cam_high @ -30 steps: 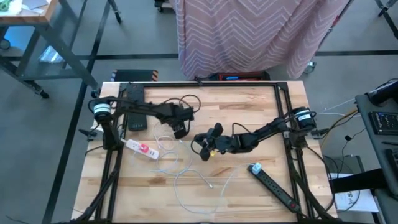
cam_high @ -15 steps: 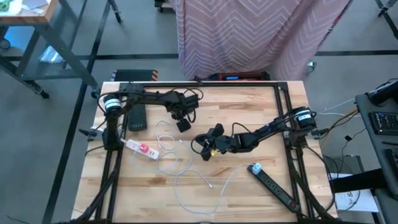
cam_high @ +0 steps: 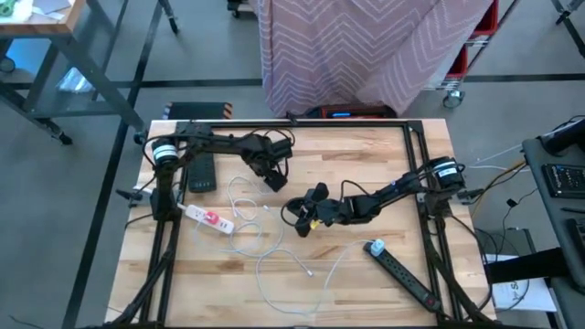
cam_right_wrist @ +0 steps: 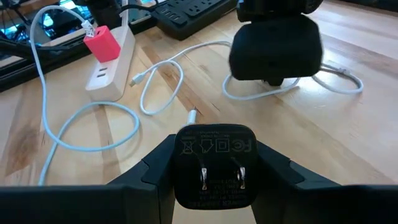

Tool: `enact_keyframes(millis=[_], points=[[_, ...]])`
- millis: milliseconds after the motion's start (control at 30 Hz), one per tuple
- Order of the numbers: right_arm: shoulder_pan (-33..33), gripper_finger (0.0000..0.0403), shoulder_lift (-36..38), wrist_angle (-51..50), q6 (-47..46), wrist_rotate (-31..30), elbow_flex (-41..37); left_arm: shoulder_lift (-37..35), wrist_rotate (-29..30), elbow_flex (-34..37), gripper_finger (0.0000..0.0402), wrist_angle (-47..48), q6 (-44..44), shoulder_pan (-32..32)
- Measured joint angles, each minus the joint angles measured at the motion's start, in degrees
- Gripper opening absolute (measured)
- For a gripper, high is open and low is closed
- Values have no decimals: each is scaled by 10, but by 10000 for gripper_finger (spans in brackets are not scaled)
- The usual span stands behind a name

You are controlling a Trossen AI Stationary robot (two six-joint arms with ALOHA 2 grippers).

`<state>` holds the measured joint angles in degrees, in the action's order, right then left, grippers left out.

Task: Insert USB
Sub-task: Insert the white USB cable into the black charger adapter

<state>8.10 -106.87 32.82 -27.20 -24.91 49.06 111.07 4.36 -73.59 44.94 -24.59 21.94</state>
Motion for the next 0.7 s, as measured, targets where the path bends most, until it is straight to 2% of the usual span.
enact_keyframes(millis=[367,500,700], points=[[1,131,0,0,-13,8,0,0,4,1,115,-8,-132,0],[6,131,0,0,-13,17,-3,0,6,1,116,-8,-184,1],[31,131,0,0,-22,22,-11,-2,11,1,142,-11,-249,4]])
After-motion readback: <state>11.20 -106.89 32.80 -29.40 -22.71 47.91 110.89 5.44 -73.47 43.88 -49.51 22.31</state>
